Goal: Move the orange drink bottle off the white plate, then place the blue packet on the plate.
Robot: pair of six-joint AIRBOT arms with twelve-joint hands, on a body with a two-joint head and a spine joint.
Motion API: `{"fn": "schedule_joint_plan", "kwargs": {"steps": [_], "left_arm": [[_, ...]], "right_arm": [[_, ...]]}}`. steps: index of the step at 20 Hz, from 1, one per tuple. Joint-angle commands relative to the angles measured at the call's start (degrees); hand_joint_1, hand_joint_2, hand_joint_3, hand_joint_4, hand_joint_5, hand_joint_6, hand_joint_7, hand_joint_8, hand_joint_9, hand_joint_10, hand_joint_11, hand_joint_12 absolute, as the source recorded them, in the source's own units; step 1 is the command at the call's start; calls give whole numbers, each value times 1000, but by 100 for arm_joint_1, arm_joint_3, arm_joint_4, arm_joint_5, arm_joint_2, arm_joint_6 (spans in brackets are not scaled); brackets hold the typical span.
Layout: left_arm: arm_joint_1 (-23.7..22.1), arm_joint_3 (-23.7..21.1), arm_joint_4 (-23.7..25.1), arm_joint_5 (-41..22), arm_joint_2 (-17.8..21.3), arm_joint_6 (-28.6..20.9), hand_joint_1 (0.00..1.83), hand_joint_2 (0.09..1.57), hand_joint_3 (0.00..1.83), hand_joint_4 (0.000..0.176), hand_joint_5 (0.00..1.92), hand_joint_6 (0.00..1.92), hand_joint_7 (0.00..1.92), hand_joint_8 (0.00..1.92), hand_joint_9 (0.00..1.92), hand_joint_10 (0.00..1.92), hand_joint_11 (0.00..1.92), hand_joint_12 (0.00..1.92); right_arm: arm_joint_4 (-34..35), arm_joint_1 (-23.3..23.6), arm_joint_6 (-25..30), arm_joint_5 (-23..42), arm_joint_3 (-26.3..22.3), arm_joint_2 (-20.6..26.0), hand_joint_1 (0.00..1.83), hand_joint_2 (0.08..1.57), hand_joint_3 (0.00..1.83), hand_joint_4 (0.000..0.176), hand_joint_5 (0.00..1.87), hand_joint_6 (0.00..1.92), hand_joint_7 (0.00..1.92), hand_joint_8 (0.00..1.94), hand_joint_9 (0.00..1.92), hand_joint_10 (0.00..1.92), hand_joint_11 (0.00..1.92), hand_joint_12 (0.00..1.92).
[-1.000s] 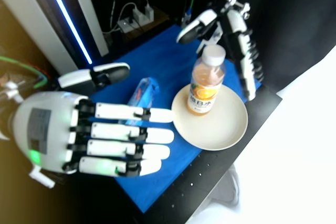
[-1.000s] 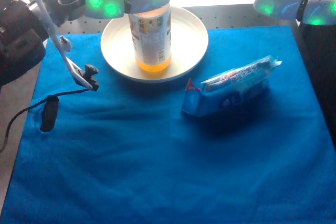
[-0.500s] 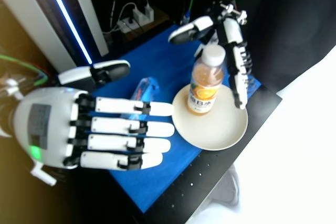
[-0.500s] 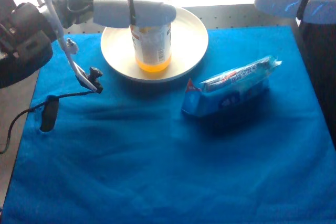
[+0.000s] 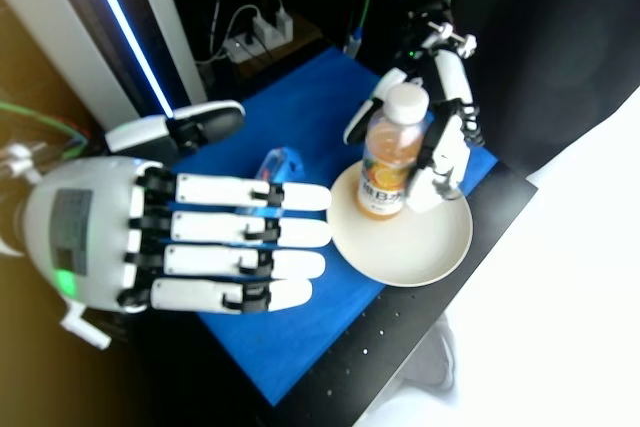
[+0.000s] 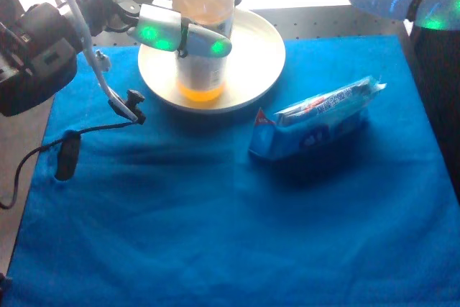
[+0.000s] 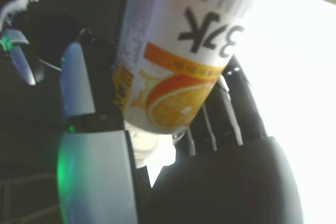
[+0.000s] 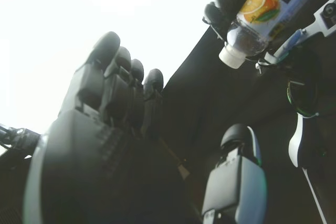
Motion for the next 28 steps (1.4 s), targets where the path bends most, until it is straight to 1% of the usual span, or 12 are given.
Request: {"fn": "schedule_joint_plan", "kwargs": {"steps": [1, 3, 10, 12, 13, 14, 17, 18, 20, 26, 27, 28], "left_arm": [[-78, 49, -215, -397, -35, 12, 1470, 1103, 1, 0, 977, 1030, 1017, 735, 939, 1039, 709, 1468], [-76, 114, -240, -339, -67, 12, 1386, 1089, 1, 0, 1001, 962, 1048, 714, 942, 1176, 727, 1006], [-47, 67, -408, -870, 41, -451, 1389, 1059, 0, 0, 1078, 804, 1152, 692, 959, 1034, 893, 671], [-46, -221, -407, -1104, 284, -468, 1248, 1067, 1, 17, 1133, 728, 1038, 892, 936, 213, 547, 878], [-25, -370, -409, -1237, 407, -466, 1360, 1066, 1, 0, 1110, 750, 1114, 770, 904, 923, 662, 848], [0, -506, -409, -1353, 525, -460, 1460, 1108, 0, 0, 1030, 893, 992, 891, 891, 1024, 679, 1436], [72, -822, -483, -1769, 770, -428, 1483, 1131, 0, 0, 988, 965, 835, 1032, 875, 1105, 703, 1584], [73, -900, -511, -1873, 836, -400, 1387, 1131, 0, 0, 988, 1057, 878, 1000, 845, 1152, 706, 946], [89, -1074, -537, -2090, 997, -388, 1380, 1082, 1, 0, 1031, 1011, 1081, 734, 915, 1005, 869, 405], [431, -1658, -577, -2583, 1370, -330, 1359, 1138, 0, 0, 956, 1175, 946, 965, 778, 1129, 929, 200], [511, -1748, -581, -2679, 1421, -323, 1450, 1144, 0, 0, 950, 1176, 932, 982, 813, 1024, 660, 1327], [592, -1841, -600, -2756, 1475, -292, 1471, 1139, 0, 0, 947, 1162, 934, 965, 836, 991, 634, 1561]], "right_arm": [[108, 71, 46, 709, 3, 3, 376, 895, 0, 0, 438, 0, 396, 1, 371, 5, 136, 816], [108, 71, 46, 719, 1, 3, 380, 900, 1, 0, 460, 7, 416, 6, 392, 10, 138, 839], [105, 71, 46, 752, -16, 3, 380, 890, 0, 0, 471, 1, 412, 0, 405, 1, 141, 857], [105, 71, 46, 751, -13, 3, 375, 894, 1, 0, 465, 2, 406, 0, 390, 0, 128, 848], [106, 71, 45, 750, -12, 3, 374, 893, 1, 0, 460, 0, 396, 0, 376, 0, 115, 840], [108, 71, 45, 750, -9, 3, 371, 883, 1, 0, 444, 0, 383, 0, 360, 1, 122, 784], [112, 71, 45, 749, -3, 3, 388, 903, 7, 0, 463, 7, 411, 10, 390, 12, 149, 777], [113, 71, 45, 749, -3, 3, 379, 907, 8, 0, 485, 14, 422, 13, 395, 13, 155, 777], [113, 71, 45, 749, -4, 3, 363, 901, 3, 0, 475, 7, 424, 10, 386, 7, 159, 775], [145, 71, 45, 749, 2, 3, 374, 907, 2, 0, 431, 7, 386, 1, 362, 1, 138, 758], [153, 71, 45, 749, 6, 3, 362, 907, 2, 0, 434, 7, 388, 2, 361, 0, 149, 763], [153, 71, 45, 749, 4, 3, 360, 908, 2, 0, 433, 6, 390, 2, 364, 1, 148, 762]]}}
